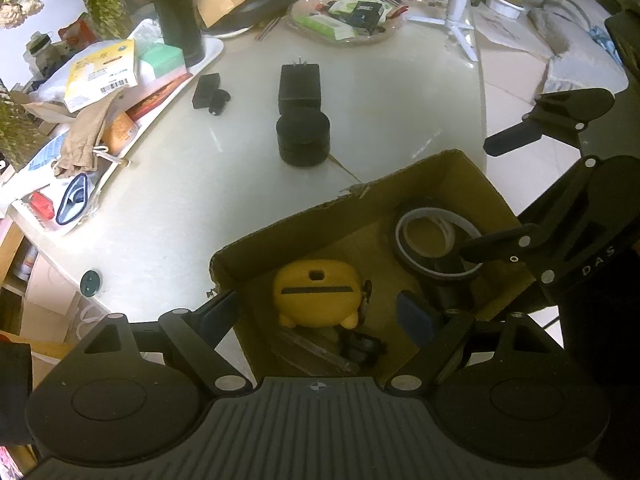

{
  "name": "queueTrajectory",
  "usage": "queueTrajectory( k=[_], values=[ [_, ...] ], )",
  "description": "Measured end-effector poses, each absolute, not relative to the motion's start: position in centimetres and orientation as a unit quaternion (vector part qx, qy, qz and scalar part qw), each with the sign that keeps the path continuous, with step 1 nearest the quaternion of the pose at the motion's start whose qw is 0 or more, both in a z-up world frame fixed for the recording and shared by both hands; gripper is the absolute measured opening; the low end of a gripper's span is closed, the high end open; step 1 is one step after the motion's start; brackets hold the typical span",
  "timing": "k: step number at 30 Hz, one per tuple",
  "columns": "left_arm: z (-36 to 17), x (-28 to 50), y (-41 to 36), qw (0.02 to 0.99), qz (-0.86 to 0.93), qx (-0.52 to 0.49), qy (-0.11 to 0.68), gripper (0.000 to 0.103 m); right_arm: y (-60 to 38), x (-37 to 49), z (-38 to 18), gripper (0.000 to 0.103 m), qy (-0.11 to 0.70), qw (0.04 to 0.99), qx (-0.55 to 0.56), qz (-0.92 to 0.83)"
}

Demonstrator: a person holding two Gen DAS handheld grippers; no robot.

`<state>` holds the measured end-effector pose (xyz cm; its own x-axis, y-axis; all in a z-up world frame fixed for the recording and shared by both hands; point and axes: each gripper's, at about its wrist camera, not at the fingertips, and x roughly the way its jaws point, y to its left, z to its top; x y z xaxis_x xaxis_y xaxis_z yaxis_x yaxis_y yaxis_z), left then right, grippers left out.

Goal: Organize rigid objects
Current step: 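Withdraw both tools from the box back over the table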

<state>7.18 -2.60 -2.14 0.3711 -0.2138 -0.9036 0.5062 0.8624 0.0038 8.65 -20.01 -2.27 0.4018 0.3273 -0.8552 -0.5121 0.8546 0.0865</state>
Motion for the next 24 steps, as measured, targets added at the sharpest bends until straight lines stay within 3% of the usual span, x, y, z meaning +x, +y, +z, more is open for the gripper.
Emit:
queueTrajectory(
  k=[24],
  values=[
    [-0.9,7.7,-1.9,0.870,-0.154,0.124,0.451,0.086,-21.0,9.1,-1.5,0.103,0.440,0.871,-0.055,0.213]
  ],
)
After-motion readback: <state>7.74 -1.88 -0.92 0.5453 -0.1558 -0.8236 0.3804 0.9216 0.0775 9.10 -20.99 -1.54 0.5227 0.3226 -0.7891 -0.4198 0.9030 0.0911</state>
